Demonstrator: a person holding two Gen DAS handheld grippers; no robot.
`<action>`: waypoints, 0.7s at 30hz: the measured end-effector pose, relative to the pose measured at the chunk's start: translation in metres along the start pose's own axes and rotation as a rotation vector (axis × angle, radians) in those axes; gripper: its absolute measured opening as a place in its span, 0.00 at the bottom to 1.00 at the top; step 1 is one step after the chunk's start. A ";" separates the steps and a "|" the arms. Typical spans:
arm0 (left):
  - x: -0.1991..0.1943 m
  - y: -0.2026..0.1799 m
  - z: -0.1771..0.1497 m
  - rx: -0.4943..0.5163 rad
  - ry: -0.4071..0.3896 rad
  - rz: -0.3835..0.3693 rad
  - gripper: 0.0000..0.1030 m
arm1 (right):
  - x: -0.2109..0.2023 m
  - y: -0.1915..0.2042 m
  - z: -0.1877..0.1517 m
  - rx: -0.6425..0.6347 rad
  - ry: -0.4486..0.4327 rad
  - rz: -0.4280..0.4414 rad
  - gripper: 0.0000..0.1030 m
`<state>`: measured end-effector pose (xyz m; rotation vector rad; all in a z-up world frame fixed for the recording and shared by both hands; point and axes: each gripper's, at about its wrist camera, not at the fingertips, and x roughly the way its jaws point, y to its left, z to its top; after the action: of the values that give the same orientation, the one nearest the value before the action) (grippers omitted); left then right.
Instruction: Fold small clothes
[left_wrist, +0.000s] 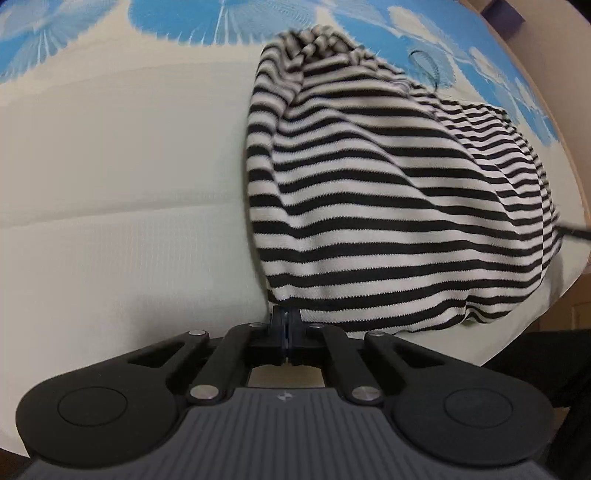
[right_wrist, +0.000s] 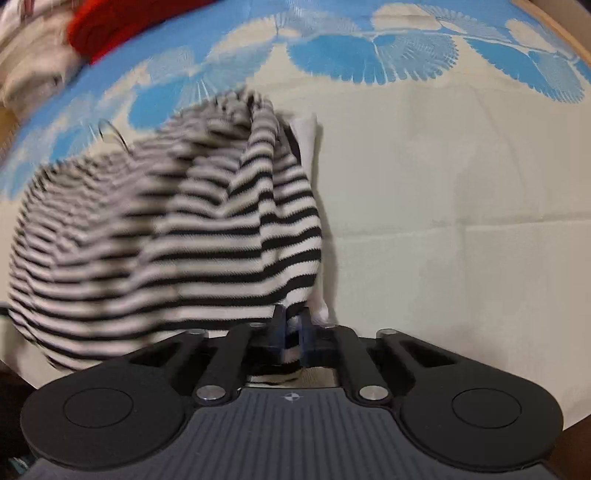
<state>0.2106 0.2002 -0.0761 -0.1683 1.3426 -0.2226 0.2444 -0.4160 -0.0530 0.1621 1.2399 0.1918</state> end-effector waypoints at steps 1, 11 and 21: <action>-0.009 0.000 0.000 -0.006 -0.033 0.001 0.00 | -0.011 -0.004 0.005 0.028 -0.048 0.028 0.05; 0.000 0.000 -0.019 0.057 0.092 0.163 0.01 | -0.002 -0.029 -0.005 0.054 0.100 -0.073 0.03; -0.035 -0.020 0.018 -0.035 -0.179 0.156 0.37 | -0.031 -0.014 0.016 0.074 -0.203 -0.132 0.14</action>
<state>0.2192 0.1900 -0.0347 -0.1095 1.1753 -0.0514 0.2508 -0.4375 -0.0228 0.1591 1.0516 0.0147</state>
